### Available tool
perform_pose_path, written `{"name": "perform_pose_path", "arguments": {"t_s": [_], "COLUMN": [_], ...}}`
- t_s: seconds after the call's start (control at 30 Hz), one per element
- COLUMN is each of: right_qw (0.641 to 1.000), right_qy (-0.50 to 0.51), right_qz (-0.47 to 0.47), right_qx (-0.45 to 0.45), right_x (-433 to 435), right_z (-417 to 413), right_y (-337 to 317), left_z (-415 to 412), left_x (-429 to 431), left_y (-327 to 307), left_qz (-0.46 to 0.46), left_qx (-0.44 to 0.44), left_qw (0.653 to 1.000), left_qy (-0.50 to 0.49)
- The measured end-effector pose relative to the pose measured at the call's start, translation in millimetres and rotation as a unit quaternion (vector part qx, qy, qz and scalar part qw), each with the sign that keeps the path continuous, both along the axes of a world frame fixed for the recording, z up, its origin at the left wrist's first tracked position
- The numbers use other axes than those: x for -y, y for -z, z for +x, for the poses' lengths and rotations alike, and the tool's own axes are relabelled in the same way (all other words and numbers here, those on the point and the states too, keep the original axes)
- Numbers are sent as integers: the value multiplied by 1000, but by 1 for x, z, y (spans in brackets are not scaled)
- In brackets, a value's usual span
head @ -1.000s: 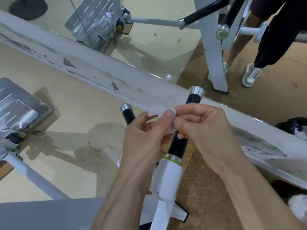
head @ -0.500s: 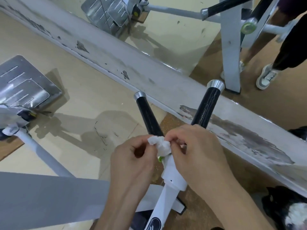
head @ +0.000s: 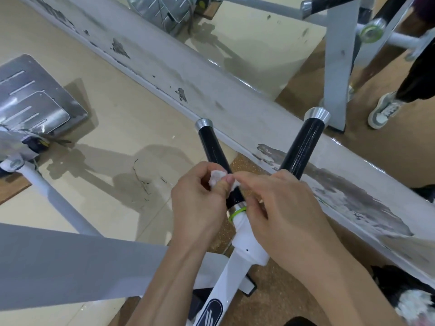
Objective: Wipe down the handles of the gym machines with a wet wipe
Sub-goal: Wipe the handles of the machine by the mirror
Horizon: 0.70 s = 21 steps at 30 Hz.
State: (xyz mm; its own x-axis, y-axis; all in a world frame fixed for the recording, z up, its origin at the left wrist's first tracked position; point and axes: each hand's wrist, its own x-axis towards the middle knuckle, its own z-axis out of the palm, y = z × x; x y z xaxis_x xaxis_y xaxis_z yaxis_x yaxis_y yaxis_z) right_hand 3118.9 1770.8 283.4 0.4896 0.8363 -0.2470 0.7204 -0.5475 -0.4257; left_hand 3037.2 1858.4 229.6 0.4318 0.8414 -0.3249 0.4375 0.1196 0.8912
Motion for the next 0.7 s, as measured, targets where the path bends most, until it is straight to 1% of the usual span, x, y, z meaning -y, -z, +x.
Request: {"name": "perform_pose_path", "arguments": {"t_s": [0.1,0.13,0.2,0.27,0.3,0.37,0.43,0.5,0.63,0.67,0.7], "right_qw": [999,999,996,995,995,995,994,994,990,991,992], "right_qy": [-16,-33,-52,-55,-57,-56,-58,-53,-35,-24,-10], "right_qz": [-21,-35,-73,-85,-84,-86,-89,-92,-123,-115,-101], "right_qx": [-23,-17,0,17,22,7,-10,-29,-58,-63,-71], "right_x": [-3,-5,-12,-18,-20,-23,-27,-33,-47,-50,-52], "right_z": [3,4,9,13,14,15,15,18,24,24,23], "right_y": [-4,-5,-5,-3,-2,-1,0,2,6,7,9], "left_z": [-13,-14,-10,-2,0,-4,-13,-13,4,9,11], "left_x": [2,2,-4,-12,-13,-13,-15,-21,-38,-42,-46], "left_y": [-6,-5,5,15,18,19,13,17,35,41,44], "left_qz": [-68,-65,-5,45,50,20,-17,-7,59,69,58], "left_qx": [52,53,29,12,17,43,71,60,28,28,37], "left_qw": [995,995,999,999,999,999,995,994,997,997,998], "left_qy": [55,58,40,6,-9,7,62,89,37,18,1]}}
